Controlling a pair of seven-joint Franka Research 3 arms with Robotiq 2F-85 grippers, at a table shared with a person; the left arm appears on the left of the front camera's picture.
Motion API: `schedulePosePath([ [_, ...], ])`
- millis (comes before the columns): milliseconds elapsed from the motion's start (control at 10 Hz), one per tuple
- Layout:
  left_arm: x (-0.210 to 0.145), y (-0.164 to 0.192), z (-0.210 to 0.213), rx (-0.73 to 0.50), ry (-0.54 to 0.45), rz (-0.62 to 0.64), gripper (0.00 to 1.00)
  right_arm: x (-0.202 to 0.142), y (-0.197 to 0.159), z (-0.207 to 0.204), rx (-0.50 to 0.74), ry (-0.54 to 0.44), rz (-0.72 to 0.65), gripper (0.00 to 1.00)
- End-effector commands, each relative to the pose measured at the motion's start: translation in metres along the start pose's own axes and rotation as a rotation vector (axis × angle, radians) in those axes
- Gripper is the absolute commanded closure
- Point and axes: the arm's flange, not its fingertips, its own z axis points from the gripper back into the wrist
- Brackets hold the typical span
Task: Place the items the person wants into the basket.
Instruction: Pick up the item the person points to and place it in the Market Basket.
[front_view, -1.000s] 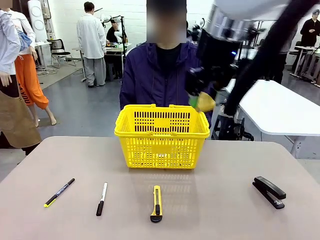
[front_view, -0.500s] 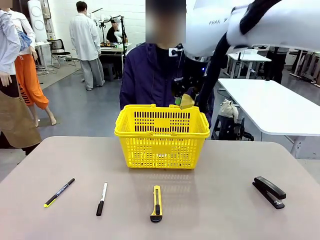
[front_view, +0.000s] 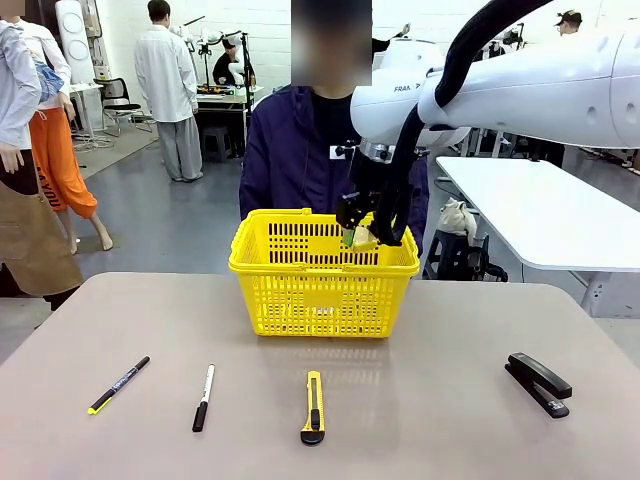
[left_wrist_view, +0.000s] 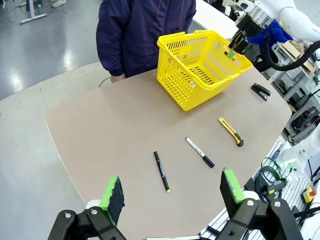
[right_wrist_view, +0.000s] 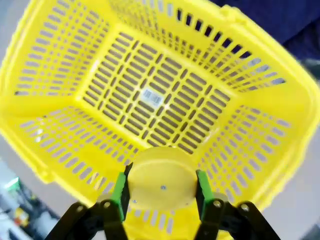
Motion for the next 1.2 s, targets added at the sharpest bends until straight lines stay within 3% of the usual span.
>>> schedulePosePath([
  [0, -0.001, 0.001, 0.002, -0.011, -0.008, -0.018, 0.00, 0.001, 0.005, 0.004, 0.035, 0.054, 0.028, 0.91],
  [200, -0.001, 0.001, 0.002, -0.011, -0.008, -0.018, 0.00, -0.003, 0.010, 0.000, 0.034, 0.095, 0.023, 0.91],
  [300, -0.001, 0.001, 0.002, -0.011, -0.008, -0.018, 0.00, -0.005, 0.008, -0.004, 0.021, 0.053, 0.017, 0.91],
  [800, -0.001, 0.001, 0.002, -0.011, -0.008, -0.018, 0.00, -0.005, 0.008, -0.004, 0.021, 0.053, 0.017, 0.91],
  [900, -0.001, 0.001, 0.002, -0.011, -0.008, -0.018, 0.00, -0.006, 0.009, -0.005, 0.021, 0.069, 0.018, 0.36],
  [1100, -0.001, 0.001, 0.002, -0.011, -0.008, -0.018, 0.00, 0.018, 0.004, -0.019, 0.041, 0.090, 0.032, 0.36],
])
